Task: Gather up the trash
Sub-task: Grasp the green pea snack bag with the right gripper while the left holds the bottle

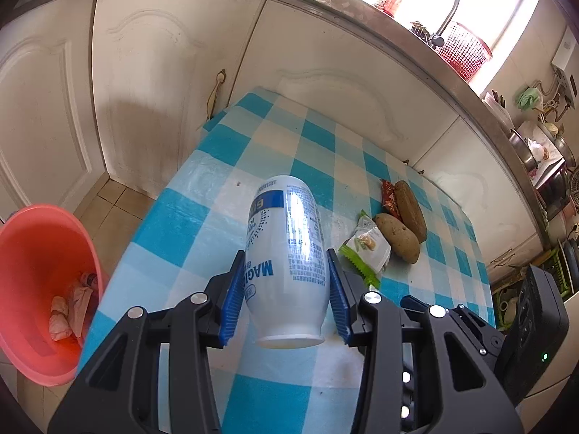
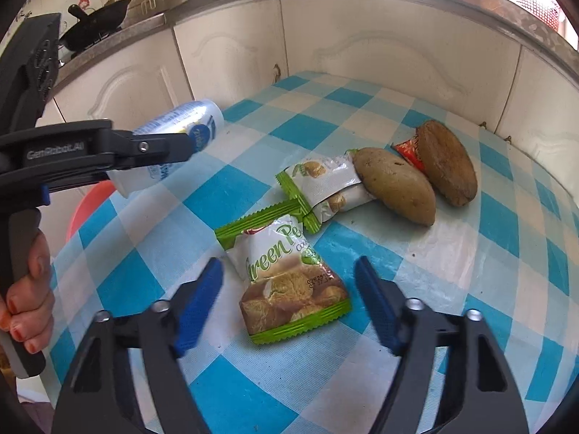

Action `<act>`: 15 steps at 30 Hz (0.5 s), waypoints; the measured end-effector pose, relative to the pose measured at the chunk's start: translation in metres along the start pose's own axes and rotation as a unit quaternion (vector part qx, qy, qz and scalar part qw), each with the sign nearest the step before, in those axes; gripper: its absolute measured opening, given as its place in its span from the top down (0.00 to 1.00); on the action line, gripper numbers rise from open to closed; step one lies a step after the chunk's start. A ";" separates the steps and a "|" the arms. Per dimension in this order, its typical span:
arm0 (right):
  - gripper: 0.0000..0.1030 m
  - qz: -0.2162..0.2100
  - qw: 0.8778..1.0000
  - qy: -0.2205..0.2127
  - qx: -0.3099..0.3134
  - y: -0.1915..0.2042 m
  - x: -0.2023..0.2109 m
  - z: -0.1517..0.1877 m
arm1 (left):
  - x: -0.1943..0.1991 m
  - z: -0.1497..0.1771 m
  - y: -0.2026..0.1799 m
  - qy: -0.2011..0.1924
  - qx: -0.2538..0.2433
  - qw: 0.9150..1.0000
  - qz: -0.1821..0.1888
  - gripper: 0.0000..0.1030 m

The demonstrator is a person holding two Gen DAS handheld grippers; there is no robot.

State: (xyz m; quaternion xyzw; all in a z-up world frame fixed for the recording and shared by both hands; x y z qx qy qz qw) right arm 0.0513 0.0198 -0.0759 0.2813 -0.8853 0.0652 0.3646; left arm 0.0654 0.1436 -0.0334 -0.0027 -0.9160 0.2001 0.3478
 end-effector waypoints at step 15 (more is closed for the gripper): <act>0.44 0.003 1.000 0.007 0.012 0.002 -0.003 0.003 | 0.009 0.017 0.012 0.007 -0.001 1.000 0.004 0.57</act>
Point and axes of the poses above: each gripper's, at about its wrist camera, not at the fingertips, and x roughly against the way its jaws point, y to its left, z to its underside, the point moved 9 cm from there along -x, roughly the way its jaws point, and after that the axes turned 8 degrees about -y, right-handed, at the moved point
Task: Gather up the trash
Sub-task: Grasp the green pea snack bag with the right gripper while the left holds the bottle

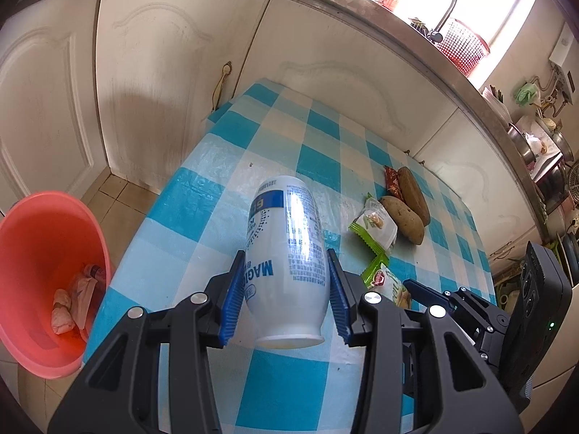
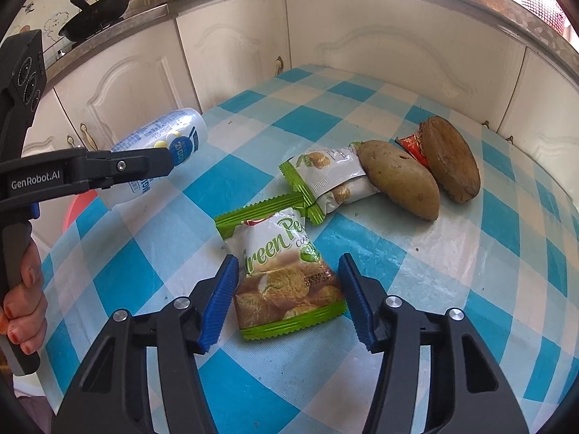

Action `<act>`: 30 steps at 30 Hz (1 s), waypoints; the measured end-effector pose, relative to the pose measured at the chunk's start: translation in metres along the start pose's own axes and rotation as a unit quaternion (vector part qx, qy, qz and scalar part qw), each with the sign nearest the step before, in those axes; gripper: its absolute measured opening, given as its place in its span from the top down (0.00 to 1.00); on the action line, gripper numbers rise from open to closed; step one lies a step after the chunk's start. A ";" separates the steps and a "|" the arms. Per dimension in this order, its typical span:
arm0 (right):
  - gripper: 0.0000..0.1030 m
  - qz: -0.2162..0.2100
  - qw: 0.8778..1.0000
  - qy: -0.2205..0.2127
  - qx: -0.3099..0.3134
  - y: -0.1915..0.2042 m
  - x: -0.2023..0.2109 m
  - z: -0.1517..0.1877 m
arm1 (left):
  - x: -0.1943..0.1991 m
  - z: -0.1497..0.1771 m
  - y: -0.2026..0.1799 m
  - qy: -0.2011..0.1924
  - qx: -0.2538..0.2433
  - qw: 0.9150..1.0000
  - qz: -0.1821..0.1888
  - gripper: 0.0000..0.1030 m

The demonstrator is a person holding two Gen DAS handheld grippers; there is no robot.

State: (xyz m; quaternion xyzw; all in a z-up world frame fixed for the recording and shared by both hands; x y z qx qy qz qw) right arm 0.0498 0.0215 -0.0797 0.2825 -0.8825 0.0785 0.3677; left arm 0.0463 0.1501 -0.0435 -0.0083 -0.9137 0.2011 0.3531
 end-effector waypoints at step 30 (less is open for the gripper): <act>0.62 0.007 0.994 -0.039 -0.098 -0.027 0.032 0.013 | 0.024 0.037 0.003 0.016 -0.005 0.999 0.034 0.57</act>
Point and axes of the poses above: each gripper's, at about its wrist camera, not at the fingertips, and x roughly against the way its jaws point, y to its left, z to its underside, the point moved 9 cm from there along -x, roughly the way its jaws point, and after that the axes turned 8 degrees about -y, right-handed, at the moved point
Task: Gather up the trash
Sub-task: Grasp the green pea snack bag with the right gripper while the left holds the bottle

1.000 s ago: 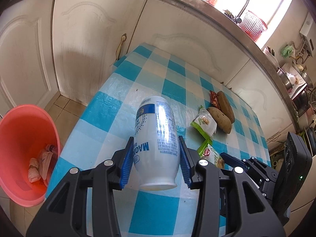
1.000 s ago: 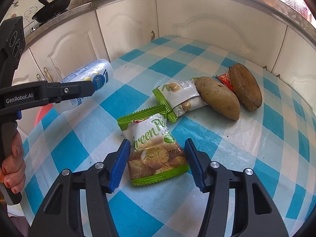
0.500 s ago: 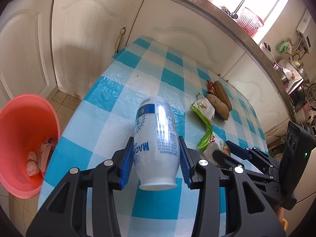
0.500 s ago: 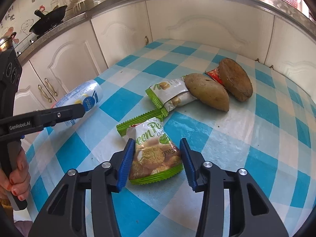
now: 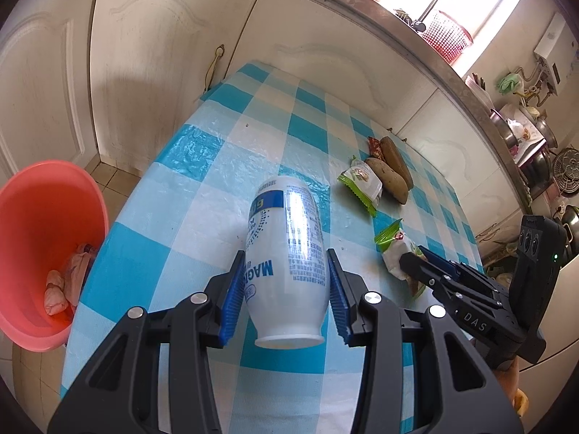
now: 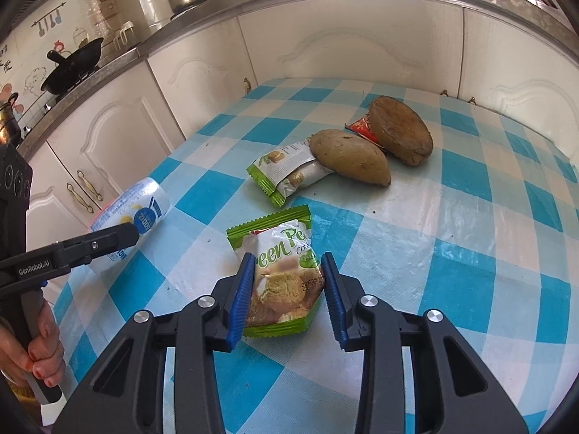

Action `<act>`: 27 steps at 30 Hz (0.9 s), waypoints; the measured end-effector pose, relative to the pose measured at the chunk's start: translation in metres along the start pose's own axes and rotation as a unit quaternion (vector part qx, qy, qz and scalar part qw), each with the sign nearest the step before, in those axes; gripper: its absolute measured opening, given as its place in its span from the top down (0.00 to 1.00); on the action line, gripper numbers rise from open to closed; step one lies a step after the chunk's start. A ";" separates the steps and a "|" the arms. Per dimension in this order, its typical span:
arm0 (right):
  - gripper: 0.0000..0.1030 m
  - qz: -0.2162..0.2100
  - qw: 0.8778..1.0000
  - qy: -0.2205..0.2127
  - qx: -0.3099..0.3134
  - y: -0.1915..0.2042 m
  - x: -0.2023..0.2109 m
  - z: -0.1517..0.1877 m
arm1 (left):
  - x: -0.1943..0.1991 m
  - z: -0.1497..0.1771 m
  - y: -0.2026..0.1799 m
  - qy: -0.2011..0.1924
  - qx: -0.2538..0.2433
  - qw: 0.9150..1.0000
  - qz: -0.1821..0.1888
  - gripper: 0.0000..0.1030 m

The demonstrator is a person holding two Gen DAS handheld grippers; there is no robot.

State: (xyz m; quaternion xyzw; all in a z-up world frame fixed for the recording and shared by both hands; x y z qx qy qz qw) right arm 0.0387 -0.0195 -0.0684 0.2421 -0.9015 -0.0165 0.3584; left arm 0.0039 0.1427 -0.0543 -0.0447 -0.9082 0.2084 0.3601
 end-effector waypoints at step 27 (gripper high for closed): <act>0.62 0.012 0.999 -0.024 -0.027 0.004 0.030 -0.009 | 0.029 0.003 0.024 -0.018 0.021 0.999 0.016 0.57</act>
Point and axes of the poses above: each gripper's, at about its wrist camera, not at the fingertips, and x roughly against the way its jaws point, y to its left, z to its underside, the point moved 9 cm from there along -x, roughly the way its jaws point, and after that the axes turned 8 degrees about -y, right-handed, at the moved point
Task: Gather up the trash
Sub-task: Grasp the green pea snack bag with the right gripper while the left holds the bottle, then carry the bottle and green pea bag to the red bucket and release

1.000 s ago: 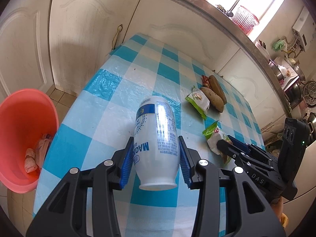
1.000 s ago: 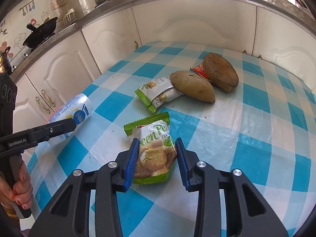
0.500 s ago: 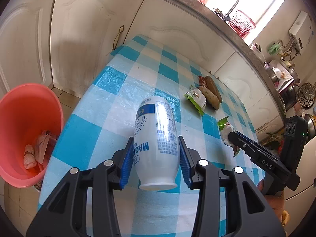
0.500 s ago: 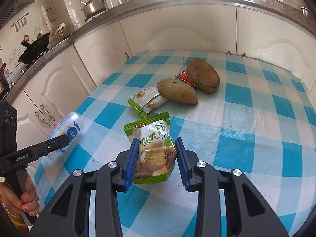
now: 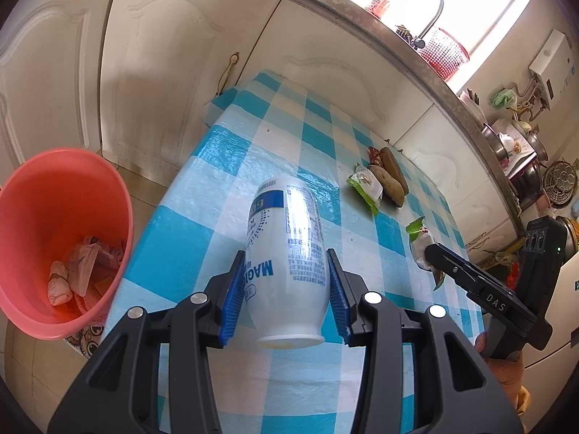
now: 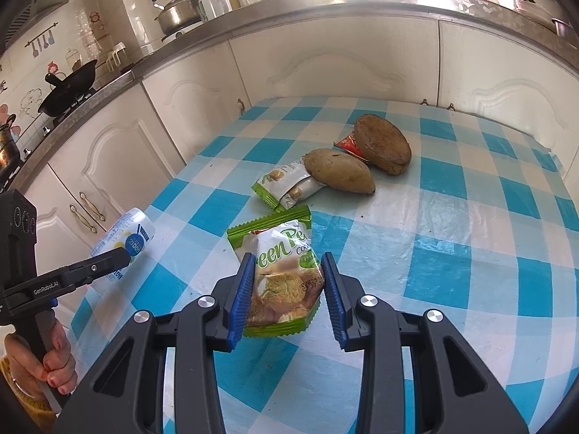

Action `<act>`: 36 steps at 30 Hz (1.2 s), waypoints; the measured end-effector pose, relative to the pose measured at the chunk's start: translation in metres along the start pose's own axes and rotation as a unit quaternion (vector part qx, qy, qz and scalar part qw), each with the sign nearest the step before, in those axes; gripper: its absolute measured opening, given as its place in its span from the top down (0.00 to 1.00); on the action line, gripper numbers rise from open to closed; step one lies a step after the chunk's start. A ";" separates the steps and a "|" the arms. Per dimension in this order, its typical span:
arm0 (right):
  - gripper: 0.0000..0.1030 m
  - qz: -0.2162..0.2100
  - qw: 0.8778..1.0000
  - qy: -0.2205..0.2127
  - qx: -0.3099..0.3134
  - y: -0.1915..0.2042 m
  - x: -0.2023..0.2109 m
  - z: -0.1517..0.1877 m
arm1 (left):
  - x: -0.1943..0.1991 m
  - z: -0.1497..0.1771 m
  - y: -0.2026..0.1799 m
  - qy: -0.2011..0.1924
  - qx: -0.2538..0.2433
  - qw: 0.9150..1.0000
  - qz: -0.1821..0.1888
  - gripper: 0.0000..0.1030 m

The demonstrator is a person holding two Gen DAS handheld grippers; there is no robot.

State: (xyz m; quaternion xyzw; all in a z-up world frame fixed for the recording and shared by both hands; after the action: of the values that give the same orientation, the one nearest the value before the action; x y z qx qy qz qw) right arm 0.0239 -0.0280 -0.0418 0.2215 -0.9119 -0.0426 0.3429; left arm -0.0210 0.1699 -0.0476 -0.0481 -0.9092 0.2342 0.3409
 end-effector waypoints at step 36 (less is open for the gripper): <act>0.62 -0.114 0.985 0.036 0.122 0.192 -0.054 -0.015 | 0.042 -0.013 0.121 -0.033 0.070 0.993 -0.086 0.57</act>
State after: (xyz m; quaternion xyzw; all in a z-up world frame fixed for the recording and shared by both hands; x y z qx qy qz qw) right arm -0.0027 0.1693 -0.0190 0.3653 -0.8660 0.0386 0.3392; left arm -0.0533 0.2927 -0.0699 0.0624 -0.9018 0.2687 0.3326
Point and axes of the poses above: each gripper's, at about its wrist camera, not at the fingertips, and x roughly against the way its jaws point, y to its left, z to its underside, the point moved 9 cm from there along -x, roughly the way its jaws point, and after that the axes turned 8 degrees about -y, right-handed, at the moved point
